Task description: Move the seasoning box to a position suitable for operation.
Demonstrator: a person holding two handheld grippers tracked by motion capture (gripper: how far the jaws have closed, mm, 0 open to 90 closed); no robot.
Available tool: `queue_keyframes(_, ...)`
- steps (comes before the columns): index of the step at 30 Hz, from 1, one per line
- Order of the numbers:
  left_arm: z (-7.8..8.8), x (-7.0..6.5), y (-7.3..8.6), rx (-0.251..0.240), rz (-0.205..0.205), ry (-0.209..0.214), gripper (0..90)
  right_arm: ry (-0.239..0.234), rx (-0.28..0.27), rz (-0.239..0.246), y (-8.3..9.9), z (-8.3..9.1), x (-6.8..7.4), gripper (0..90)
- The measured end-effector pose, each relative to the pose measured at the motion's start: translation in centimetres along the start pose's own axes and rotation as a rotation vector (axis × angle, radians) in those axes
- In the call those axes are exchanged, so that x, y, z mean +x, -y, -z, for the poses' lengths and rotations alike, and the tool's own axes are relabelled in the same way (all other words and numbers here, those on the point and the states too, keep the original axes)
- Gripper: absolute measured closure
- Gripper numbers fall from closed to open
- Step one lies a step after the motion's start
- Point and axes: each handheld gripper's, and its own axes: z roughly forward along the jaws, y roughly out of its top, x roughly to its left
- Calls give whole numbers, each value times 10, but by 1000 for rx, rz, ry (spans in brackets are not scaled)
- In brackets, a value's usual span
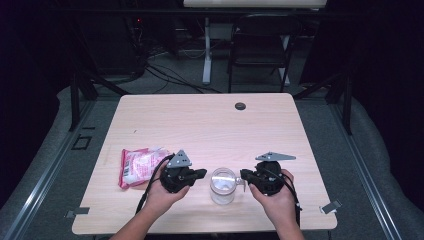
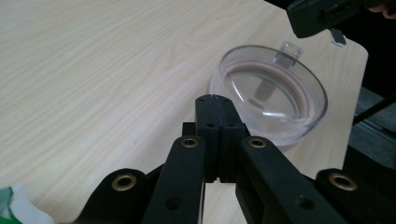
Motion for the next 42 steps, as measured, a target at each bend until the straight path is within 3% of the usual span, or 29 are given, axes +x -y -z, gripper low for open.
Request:
queue_keyframes(3,-1,-2,1,19,-35,32,900,-37,4,-28,2,-1,-3,835)
queue_keyframes(5,-3,-4,4,38,-47,30,900,-49,16,-50,5,-3,-6,835)
queue_keyframes(10,-8,-5,7,46,-31,32,900,-61,20,-69,7,-5,-8,838)
queue_keyframes(27,-13,-11,16,79,-24,55,900,-63,-10,-62,3,-14,-10,843)
queue_keyframes(32,-12,-13,17,75,-23,63,900,-26,11,-34,1,-10,-7,829)
queue_keyframes(42,-11,-16,17,64,-36,52,900,-48,15,-58,3,-9,-8,837)
